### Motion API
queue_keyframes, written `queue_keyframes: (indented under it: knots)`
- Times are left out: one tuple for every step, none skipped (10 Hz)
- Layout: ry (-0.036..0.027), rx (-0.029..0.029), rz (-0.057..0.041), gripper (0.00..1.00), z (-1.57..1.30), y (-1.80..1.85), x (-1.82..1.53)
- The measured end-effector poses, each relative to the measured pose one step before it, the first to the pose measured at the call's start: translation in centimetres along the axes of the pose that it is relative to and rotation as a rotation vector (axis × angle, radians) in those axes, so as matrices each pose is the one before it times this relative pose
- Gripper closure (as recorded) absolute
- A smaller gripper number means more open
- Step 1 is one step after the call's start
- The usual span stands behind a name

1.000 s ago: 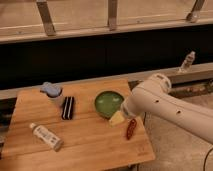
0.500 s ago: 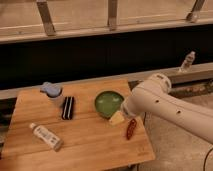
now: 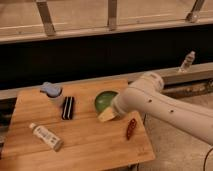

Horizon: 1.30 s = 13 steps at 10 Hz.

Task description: Stand the bottle upright

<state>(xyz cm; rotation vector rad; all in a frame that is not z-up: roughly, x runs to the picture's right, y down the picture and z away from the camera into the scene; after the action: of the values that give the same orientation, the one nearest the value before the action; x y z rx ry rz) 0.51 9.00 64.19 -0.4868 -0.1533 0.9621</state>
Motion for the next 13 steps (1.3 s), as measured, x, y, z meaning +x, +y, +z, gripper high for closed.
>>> queue_keyframes:
  knots:
    - [-0.01415, -0.01755, -0.02574, 0.2, 0.46, 1.802, -1.566]
    - [-0.02095, -0.02795, -0.04056, 0.2, 0.705, 2.609, -2.176]
    - [-0.01242, -0.02332, -0.04376, 0.2, 0.627, 2.174, -1.765]
    - [-0.00603, -0.02034, -0.02502, 0.2, 0.42, 1.515, -1.06]
    - [-0.00236, -0.00022, -0.01216, 0.2, 0.144, 0.308, -0.354]
    - [-0.00006, 0.00103, 0.00276, 0.2, -0.057, -0.094, 0.075]
    - [0.00038, -0.00263, -0.0021, 0.2, 0.058, 0.15, -0.08]
    - [-0.00027, 0.00141, 0.00041, 0.2, -0.022, -0.07, 0.026]
    - [0.00018, -0.00106, -0.00045, 0.2, 0.023, 0.052, -0.021]
    - [0.00228, 0.00128, 0.00314, 0.2, -0.016, -0.114, 0.13]
    - [0.00786, -0.00039, 0.00239, 0.2, 0.097, -0.228, 0.113]
    - [0.0064, -0.00177, -0.02529, 0.2, 0.476, -0.006, -0.529]
    - [-0.00321, -0.00613, -0.03121, 0.2, 0.424, 0.463, -1.071]
